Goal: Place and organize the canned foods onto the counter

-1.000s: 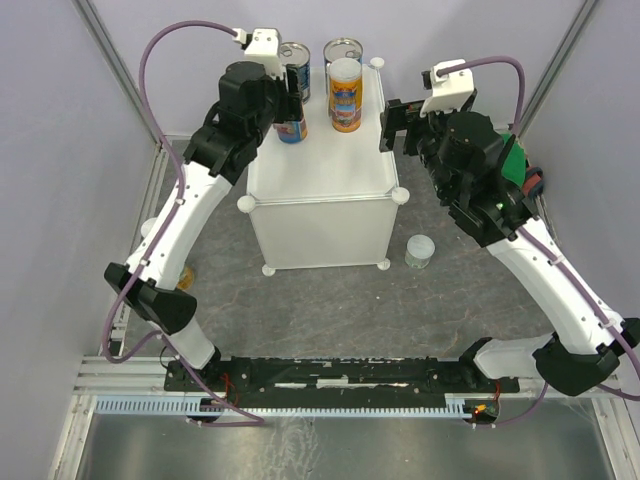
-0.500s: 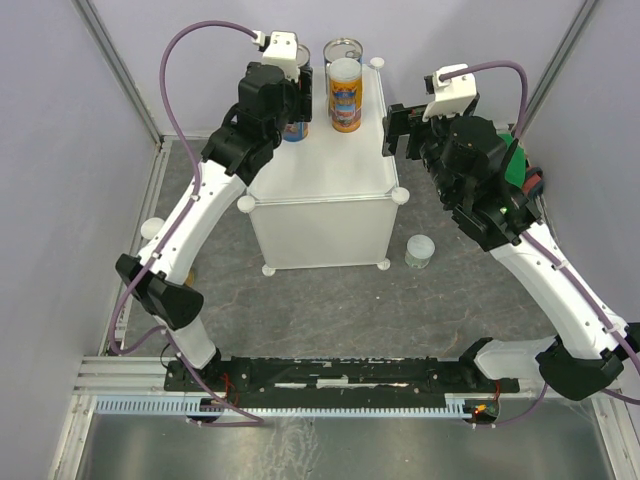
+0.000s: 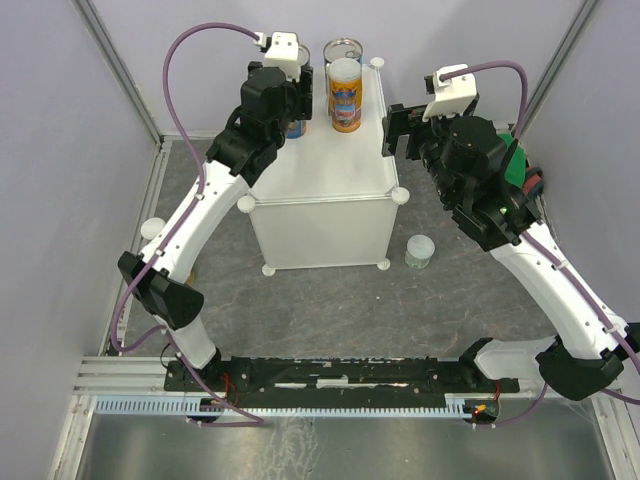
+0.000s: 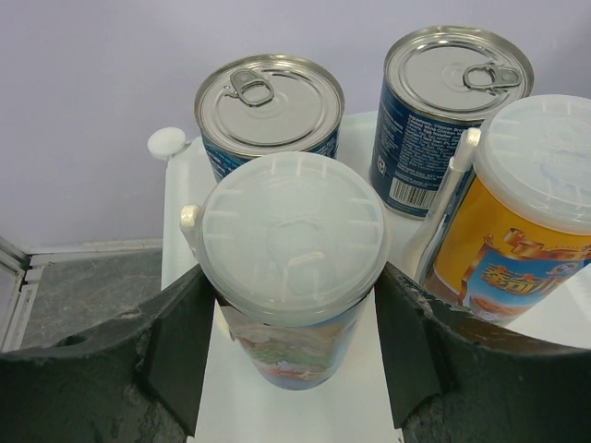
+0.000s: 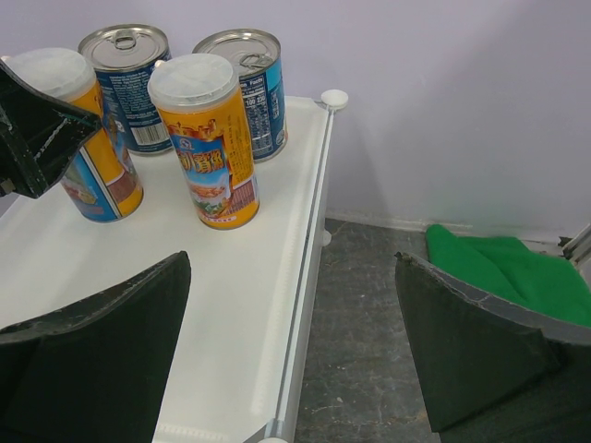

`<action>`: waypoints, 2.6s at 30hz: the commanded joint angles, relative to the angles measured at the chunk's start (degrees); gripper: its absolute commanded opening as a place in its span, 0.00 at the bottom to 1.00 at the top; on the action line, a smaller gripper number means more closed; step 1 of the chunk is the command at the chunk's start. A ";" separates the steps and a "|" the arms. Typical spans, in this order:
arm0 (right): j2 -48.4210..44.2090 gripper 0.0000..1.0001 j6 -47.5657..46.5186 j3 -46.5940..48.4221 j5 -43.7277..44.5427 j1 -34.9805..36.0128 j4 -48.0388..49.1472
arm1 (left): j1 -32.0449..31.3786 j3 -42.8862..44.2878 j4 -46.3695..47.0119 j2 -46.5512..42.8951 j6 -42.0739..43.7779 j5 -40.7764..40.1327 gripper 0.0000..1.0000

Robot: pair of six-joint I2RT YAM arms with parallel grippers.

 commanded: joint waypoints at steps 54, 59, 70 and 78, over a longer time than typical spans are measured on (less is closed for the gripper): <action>-3.68 0.99 2.49 0.27 -1.35 -0.03 -0.28 | 0.01 -7.67 6.00 -18.78 -13.60 -26.93 0.99; -3.40 0.99 3.37 0.49 -2.79 -0.05 0.03 | 5.17 -13.11 -3.25 -21.39 -26.45 -32.93 0.99; -0.65 0.99 6.40 0.67 -6.61 0.00 1.52 | 23.97 -24.19 -35.00 -20.11 -63.46 -26.80 0.99; 4.11 0.99 10.84 15.73 -12.83 1.93 -7.32 | 27.88 -29.48 -39.92 -17.22 -72.18 -20.50 0.99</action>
